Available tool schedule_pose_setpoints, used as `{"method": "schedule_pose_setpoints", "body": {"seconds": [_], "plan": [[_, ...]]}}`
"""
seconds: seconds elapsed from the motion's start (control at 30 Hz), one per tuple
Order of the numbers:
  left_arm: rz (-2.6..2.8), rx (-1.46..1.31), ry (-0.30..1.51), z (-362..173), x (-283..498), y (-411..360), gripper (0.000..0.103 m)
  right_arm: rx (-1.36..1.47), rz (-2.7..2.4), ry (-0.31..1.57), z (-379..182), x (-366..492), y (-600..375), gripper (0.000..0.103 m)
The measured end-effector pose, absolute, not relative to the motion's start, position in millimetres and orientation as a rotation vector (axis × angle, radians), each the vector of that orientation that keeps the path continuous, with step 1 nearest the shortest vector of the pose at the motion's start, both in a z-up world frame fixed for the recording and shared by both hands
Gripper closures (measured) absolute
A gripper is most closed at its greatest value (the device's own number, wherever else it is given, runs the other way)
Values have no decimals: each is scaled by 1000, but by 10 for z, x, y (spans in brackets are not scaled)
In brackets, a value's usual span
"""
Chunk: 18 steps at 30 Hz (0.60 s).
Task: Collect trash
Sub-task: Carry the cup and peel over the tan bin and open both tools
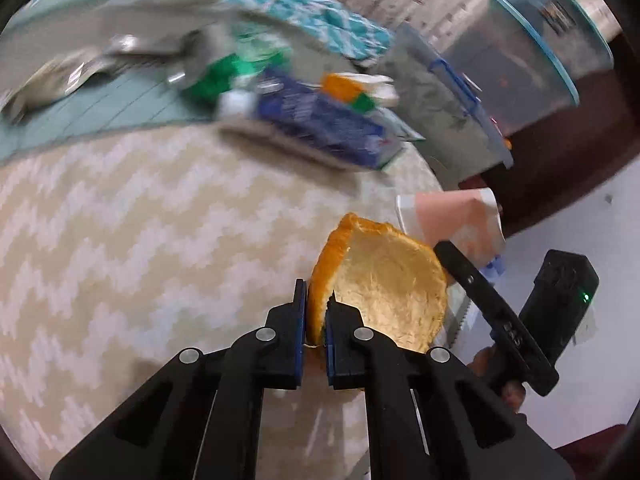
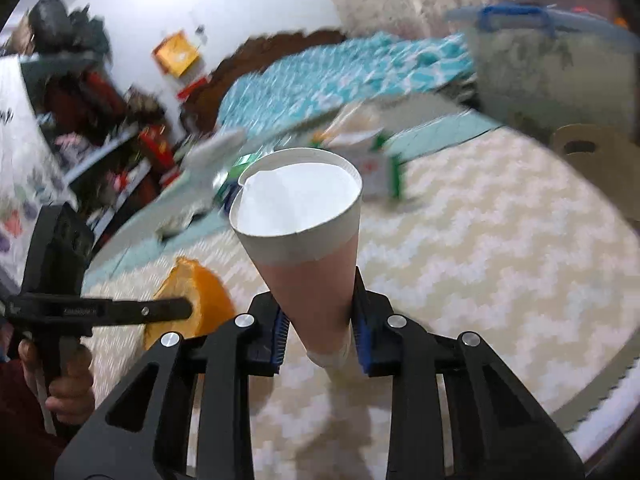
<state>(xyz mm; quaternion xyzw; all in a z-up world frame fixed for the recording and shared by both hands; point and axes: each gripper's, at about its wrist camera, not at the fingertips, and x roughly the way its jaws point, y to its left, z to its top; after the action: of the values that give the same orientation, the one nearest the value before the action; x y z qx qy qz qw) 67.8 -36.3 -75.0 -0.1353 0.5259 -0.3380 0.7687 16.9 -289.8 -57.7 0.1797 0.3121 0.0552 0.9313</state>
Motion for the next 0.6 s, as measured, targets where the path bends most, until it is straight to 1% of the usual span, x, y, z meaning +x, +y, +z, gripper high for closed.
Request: {"method": "schedule_pose_setpoints", "body": {"seconds": [0.1, 0.23, 0.37, 0.5, 0.6], "plan": [[-801, -246, 1148, -623, 789, -769, 96, 408, 41, 619, -592, 112, -3211, 73], [-893, -127, 1124, -462, 974, -1545, 96, 451, -90, 573, -546, -1, -3786, 73], [-963, -72, 1142, -452, 1137, -2306, 96, 473, -209, 551, -479, -32, -4337, 73], [-994, -8, 1160, -491, 1285, -3089, 96, 492, -298, 572, -496, 49, -4855, 73], [-990, 57, 1146, -479, 1336, -3573, 96, 507, -342, 586, -525, 121, -5109, 70]]}}
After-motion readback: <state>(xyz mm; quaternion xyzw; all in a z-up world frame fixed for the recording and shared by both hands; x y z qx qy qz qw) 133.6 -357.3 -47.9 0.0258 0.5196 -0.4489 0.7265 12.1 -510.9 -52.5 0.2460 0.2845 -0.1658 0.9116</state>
